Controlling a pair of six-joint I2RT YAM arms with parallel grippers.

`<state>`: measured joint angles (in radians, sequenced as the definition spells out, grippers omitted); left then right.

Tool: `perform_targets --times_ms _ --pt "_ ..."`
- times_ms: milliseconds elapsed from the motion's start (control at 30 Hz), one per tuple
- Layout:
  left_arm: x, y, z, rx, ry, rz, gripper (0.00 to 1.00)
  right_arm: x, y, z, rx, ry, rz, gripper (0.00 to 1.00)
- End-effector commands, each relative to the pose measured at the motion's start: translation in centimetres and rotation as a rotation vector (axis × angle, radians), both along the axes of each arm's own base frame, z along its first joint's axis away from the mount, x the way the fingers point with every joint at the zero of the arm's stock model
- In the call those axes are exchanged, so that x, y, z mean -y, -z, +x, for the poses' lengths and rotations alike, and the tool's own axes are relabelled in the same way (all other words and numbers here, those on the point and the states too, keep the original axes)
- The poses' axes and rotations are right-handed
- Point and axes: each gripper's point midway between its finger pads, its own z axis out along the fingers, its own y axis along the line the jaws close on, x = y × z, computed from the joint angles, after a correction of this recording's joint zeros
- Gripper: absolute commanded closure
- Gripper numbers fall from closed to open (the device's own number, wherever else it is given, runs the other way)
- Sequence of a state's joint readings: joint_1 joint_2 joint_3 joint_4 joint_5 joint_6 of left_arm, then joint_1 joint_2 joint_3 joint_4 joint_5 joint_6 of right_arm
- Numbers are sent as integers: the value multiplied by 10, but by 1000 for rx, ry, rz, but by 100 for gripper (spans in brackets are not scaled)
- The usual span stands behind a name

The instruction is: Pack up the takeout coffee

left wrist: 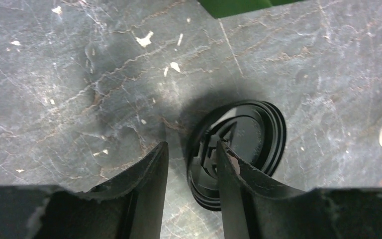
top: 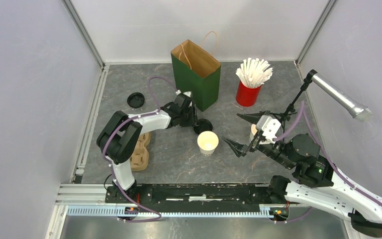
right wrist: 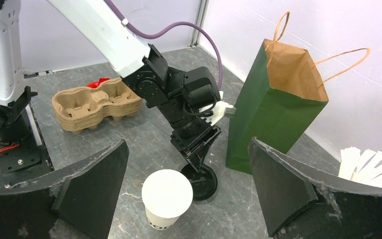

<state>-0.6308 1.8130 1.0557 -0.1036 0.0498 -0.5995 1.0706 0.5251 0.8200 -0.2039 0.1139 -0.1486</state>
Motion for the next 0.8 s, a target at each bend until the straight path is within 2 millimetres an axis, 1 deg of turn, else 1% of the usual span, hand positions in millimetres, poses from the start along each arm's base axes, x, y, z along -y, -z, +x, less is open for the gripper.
perform_targets --times_ms 0,33,100,167,200,267,333,433,567,667,767 --pt "4 -1 17 46 -58 17 54 1 -1 -1 20 -5 -6 2" --pt "3 2 16 40 -57 24 55 1 0 -1 20 -7 -7 2" --pt "2 7 15 35 -55 36 61 1 1 -2 19 -13 -10 2" --pt "2 10 14 26 -52 41 71 1 2 -2 20 -14 -12 2" --pt "2 10 12 23 -47 41 79 1 4 -2 19 -12 -15 2" --pt "2 6 11 27 -41 35 90 0 9 -1 21 -12 -22 2" --pt "2 -1 10 35 -37 31 96 -3 19 -1 13 -14 -22 2" --pt "0 -16 10 59 -37 26 98 -8 31 0 -22 -22 -15 2" --pt "-5 -41 9 97 -45 17 98 -13 41 0 -51 -32 -6 2" --pt "-10 -66 7 136 -60 1 98 -15 49 3 -57 -22 -3 2" --pt "-15 -99 5 191 -77 -36 98 -14 51 13 -32 29 3 2"
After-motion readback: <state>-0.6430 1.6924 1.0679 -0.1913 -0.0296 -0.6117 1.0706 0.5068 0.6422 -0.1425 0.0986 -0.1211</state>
